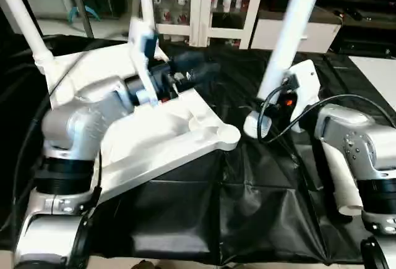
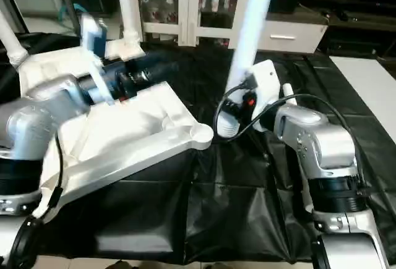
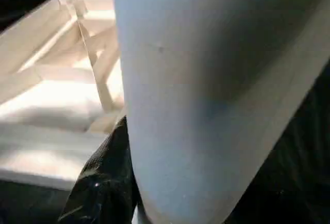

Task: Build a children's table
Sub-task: Pick table leg

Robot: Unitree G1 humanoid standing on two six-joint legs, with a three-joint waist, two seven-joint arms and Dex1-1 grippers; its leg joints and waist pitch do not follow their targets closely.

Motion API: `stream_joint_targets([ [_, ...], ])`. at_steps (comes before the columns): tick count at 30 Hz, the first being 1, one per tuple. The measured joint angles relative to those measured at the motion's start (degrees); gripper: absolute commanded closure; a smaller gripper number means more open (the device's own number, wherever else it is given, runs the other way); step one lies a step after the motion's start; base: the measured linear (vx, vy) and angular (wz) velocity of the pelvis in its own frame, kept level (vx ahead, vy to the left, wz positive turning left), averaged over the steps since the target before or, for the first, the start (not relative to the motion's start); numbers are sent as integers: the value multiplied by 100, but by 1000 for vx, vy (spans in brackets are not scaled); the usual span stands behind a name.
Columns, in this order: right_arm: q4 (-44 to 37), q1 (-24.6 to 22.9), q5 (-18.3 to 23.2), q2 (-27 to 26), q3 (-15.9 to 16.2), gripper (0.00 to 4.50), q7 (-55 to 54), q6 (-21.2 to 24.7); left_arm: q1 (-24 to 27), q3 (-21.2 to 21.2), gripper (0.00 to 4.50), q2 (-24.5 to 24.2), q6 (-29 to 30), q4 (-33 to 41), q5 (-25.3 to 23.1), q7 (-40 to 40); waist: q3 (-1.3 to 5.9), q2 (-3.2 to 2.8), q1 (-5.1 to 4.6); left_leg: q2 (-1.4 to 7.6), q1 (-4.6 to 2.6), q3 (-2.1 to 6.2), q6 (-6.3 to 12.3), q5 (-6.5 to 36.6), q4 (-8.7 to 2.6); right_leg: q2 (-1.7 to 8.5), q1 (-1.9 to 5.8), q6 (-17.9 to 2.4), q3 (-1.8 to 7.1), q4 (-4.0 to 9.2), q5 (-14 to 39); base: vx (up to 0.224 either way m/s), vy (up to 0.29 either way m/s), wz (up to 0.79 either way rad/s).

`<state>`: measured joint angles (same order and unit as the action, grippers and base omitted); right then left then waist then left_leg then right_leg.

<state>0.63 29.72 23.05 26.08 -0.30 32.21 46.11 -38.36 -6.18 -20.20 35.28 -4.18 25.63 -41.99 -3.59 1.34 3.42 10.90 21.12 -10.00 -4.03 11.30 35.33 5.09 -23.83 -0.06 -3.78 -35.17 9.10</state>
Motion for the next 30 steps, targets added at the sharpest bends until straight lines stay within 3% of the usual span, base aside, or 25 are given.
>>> stream_joint_targets([
  [2,-396,-371,-48,29,32,263,-53,105,143,-612,111,37,-354,-426,-546,162,2,-9,-5,0,-4,1,1,1,0,0,6,2,0,1,1,0,0,0],
  [5,-622,-534,-51,2,87,263,-82,195,331,-1131,111,110,-518,-922,-974,294,-5,-21,-74,1,6,0,-6,-6,0,-2,-10,13,4,0,-19,0,0,0],
  [11,-1148,-793,-23,-1,97,263,-219,282,429,-1781,111,-5,-775,-1316,-1759,319,33,-96,-173,3,-15,4,-10,-8,0,-8,6,41,6,4,-6,0,0,0],
  [16,-1288,-945,-25,-1,99,263,-305,401,470,-1915,111,-81,-754,-1553,-2057,389,32,-110,-166,2,-12,4,-10,-8,1,-8,5,40,6,4,-10,0,0,0],
  [21,-1496,-974,-11,11,146,263,-248,515,385,-1897,150,-77,-682,-1713,-2138,472,39,-121,-171,1,-16,4,-10,-8,1,-7,10,40,8,7,-10,0,0,0],
  [22,-1541,-1005,1,13,175,263,-206,519,385,-1890,177,-78,-666,-1713,-2138,470,42,-126,-174,2,-16,4,-10,-8,0,-7,10,40,8,7,-10,0,0,0],
  [30,-1627,-1150,156,118,308,264,-36,618,405,-1840,232,-205,-284,-1557,-2094,169,43,-128,-176,1,-14,4,-10,-8,1,-7,8,41,8,11,-9,0,0,0],
])
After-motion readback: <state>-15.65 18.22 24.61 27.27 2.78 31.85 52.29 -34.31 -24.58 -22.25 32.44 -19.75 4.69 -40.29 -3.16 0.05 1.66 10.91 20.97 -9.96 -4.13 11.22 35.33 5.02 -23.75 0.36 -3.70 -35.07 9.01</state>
